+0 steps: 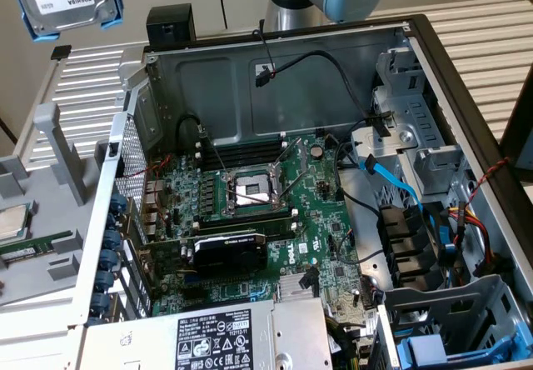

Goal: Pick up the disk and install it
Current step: 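Pick up the disk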

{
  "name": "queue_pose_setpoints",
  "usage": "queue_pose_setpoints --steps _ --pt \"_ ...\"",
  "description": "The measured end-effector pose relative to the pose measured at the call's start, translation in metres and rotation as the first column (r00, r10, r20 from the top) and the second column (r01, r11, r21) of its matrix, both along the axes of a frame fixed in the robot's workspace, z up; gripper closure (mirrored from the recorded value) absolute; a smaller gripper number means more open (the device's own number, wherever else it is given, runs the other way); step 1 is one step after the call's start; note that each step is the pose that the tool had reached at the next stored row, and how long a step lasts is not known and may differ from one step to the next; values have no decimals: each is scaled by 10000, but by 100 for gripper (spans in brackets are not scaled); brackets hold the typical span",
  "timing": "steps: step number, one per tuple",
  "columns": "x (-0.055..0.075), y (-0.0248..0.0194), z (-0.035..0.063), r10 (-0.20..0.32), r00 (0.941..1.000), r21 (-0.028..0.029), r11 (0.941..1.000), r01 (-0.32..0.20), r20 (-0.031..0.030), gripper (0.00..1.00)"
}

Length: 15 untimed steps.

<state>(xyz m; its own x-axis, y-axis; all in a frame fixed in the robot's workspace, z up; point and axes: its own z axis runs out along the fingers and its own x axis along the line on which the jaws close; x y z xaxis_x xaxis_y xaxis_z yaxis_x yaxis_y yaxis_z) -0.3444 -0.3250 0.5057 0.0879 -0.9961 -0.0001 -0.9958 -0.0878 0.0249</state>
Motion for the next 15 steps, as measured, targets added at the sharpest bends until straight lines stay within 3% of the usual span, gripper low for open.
queue_pose_setpoints --steps 7,11,15 --pt "208 -174 0 0 10000 4 10000 0 -14 63" --pt "336 -226 0 1 10000 4 10000 -1 -62 63" --pt "477 -263 0 1 9999 4 10000 -1 -158 63"
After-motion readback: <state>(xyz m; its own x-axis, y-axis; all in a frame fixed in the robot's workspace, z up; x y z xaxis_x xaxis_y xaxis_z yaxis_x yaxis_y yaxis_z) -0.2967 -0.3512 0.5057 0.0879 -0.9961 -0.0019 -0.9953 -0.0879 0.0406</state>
